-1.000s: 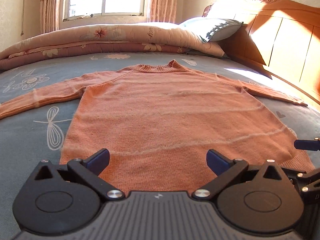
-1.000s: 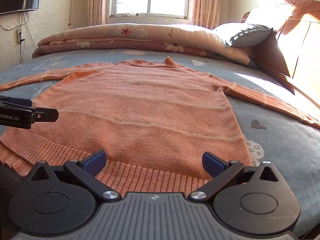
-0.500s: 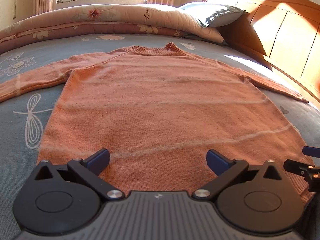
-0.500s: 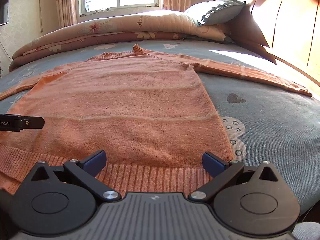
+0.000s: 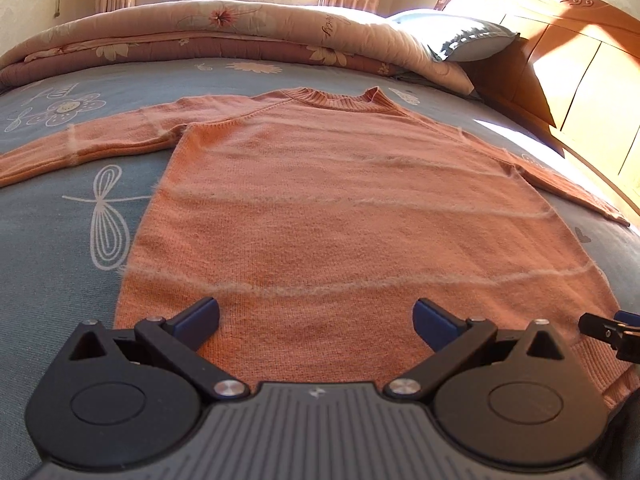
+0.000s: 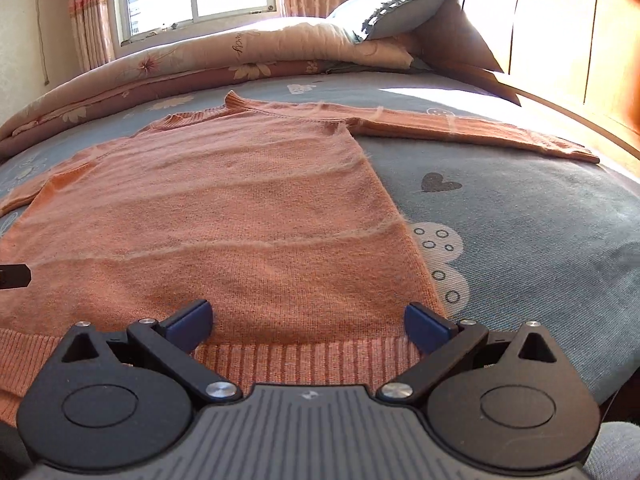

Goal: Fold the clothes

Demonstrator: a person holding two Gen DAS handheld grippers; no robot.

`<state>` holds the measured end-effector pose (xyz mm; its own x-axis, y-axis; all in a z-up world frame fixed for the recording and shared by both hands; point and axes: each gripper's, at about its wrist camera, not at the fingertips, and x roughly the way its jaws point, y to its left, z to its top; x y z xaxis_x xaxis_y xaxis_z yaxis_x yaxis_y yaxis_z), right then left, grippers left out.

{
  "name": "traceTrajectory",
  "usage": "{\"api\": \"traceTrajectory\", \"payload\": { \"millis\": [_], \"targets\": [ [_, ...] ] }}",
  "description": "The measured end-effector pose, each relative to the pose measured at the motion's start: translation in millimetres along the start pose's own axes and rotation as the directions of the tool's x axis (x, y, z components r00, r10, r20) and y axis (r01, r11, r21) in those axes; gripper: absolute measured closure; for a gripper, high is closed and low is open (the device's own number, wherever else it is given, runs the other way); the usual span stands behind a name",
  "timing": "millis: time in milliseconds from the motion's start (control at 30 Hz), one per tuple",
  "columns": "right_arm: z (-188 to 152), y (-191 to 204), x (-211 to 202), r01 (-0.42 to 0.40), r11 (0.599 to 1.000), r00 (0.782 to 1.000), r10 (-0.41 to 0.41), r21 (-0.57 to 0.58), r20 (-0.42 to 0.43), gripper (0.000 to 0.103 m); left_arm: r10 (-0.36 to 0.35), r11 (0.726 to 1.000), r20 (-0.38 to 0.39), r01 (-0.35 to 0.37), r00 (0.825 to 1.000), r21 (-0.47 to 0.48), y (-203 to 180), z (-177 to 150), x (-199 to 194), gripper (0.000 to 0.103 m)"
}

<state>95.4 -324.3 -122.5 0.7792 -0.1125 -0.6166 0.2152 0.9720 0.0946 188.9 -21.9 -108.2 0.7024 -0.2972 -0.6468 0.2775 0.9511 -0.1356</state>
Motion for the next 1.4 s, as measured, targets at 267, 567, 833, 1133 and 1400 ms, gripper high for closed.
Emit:
{"api": "traceTrajectory", "payload": {
  "millis": [267,567,833,1133,1400],
  "targets": [
    [-4,4,1,0.038,0.999,0.999,-0.038,-0.005,-0.001,0.0,-0.029,0.994,-0.024,0.031,0.999,0.104,-28,-12,-2,0.001],
    [-3,8,0,0.059,0.998,0.998,-0.059,0.0,-0.004,0.0,0.024,0.988,0.085,-0.036,0.996,0.148,-24,-4,-8,0.001],
    [13,4,-11,-0.085,0.996,0.996,0.085,-0.013,0.004,0.0,-0.146,0.973,0.017,0.146,0.989,-0.179,41,9,-10,0.001],
    [9,0,1,-0.23,0.956,0.969,0.243,-0.183,0.048,0.0,-0.227,0.813,0.153,0.274,0.962,-0.514,123,30,-16,0.001],
    [3,7,1,-0.177,0.959,0.984,0.18,-0.222,-0.007,0.0,-0.196,0.873,0.032,0.189,0.98,-0.45,103,42,10,0.001]
  ]
}}
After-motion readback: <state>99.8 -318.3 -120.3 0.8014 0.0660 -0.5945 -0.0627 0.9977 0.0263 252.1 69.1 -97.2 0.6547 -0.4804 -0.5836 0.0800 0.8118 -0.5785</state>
